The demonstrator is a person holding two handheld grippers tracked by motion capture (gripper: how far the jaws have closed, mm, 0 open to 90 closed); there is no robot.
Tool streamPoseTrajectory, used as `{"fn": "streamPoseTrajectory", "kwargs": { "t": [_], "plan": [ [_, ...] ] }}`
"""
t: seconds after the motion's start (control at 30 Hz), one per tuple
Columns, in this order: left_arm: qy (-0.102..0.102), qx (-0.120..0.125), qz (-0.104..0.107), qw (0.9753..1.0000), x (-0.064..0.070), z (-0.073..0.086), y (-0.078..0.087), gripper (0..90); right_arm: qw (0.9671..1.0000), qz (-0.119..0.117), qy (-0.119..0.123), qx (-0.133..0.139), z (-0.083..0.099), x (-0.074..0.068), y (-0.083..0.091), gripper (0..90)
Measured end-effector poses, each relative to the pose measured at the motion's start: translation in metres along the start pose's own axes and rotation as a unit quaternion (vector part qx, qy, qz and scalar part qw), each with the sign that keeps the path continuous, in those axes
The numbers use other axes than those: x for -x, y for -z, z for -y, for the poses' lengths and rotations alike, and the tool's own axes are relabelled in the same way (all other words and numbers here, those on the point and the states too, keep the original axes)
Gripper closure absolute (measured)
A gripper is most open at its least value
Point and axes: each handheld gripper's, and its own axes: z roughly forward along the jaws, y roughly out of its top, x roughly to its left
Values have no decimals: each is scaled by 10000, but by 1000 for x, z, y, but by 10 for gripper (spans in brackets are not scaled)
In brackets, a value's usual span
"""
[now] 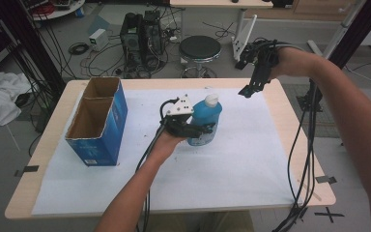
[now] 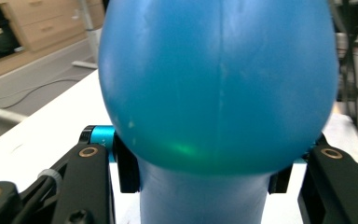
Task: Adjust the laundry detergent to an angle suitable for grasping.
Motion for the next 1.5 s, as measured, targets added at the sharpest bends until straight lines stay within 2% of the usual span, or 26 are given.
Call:
{"fn": "streamPoseTrajectory", "kwargs": {
  "t": [0.07, 0.1, 0.17, 0.27, 0.33, 0.37, 0.4, 0.47, 0.5, 0.6, 0.73, 0.83, 0.97, 1.0, 1.03, 1.07, 1.1, 1.13, 1.2, 1.23, 1.27, 1.3, 1.33, 1.37, 1.4, 1.5],
  "plan": [
    [7, -11, 216, 9998, -2, 3, 4, 438, 10000, 8, -21, -17, 0, -2, 1, 14],
    [7, -11, 216, 9998, -2, 3, 4, 438, 10000, 8, -21, -17, 0, -2, 1, 14],
    [-66, -35, 410, 9991, -3, 4, 8, 438, 10000, 20, -41, -16, -1, -4, 2, 14],
    [-42, 14, 502, 9987, -3, 4, 9, 438, 10000, 46, -69, 31, -1, -6, 3, 14],
    [-111, 5, 578, 9983, -5, 5, 12, 438, 10000, 37, -45, -18, -1, -7, 4, 14],
    [-42, 73, 686, 9976, -6, 6, 12, 438, 10000, 46, -47, -19, -2, -8, 4, 14],
    [-42, 73, 686, 9976, -6, 6, 12, 438, 10000, 46, -47, -19, -2, -8, 4, 14],
    [-63, 185, 858, 9961, -6, 6, 13, 438, 10000, 45, -24, -24, -2, -10, 5, 14],
    [-142, 162, 911, 9956, -7, 6, 13, 438, 10000, 45, 8, -6, -2, -10, 4, 14],
    [-153, 93, 1037, 9944, -7, 5, 12, 438, 10000, 46, -20, -9, -3, -12, 4, 14],
    [-63, 128, 1118, 9936, -8, 6, 10, 438, 10000, 49, -48, 7, -4, -15, 5, 14],
    [-214, 67, 1295, 9913, -11, 6, 10, 438, 10000, 38, -9, 26, -5, -15, 4, 14],
    [-78, 125, 1560, 9876, -14, 6, 8, 438, 10000, 30, -45, 16, -6, -15, 2, 14],
    [-178, 99, 1583, 9872, -16, 7, 7, 439, 10000, 27, -59, 41, -8, -15, 1, 14],
    [-158, 98, 1703, 9852, -17, 9, 6, 438, 10000, 23, -25, -8, -9, -15, 2, 14],
    [-158, 98, 1703, 9852, -17, 9, 6, 439, 10000, 23, -25, -8, -9, -15, 2, 14],
    [-349, -13, 1760, 9838, -19, 9, 6, 439, 10000, 20, 4, 15, -9, -15, 1, 14],
    [-305, 31, 1807, 9831, -17, 10, 4, 439, 10000, 20, -36, 0, -10, -16, 1, 14],
    [-305, -42, 1928, 9808, -14, 10, 1, 439, 10000, 17, -46, -5, -10, -16, 1, 14],
    [-441, -149, 2029, 9781, -14, 11, -2, 439, 10000, 25, -88, 39, -9, -16, 2, 14],
    [-441, -149, 2029, 9781, -14, 11, -2, 439, 10000, 25, -88, 39, -9, -16, 2, 14],
    [-482, -189, 2067, 9770, -14, 10, -3, 439, 10000, 29, -67, 66, -9, -16, 2, 14],
    [-342, -85, 2084, 9774, -10, 11, -5, 438, 9999, 36, -51, 88, -9, -16, 2, 14],
    [-457, -123, 2124, 9760, -11, 10, -5, 439, 10000, 32, -51, 49, -9, -16, 3, 14],
    [-448, -114, 2153, 9755, -11, 10, -6, 439, 9999, 46, -109, 106, -9, -17, 3, 14],
    [-444, -76, 2146, 9757, -11, 10, -8, 439, 9999, 29, -91, 44, -9, -16, 4, 14]
  ]
}}
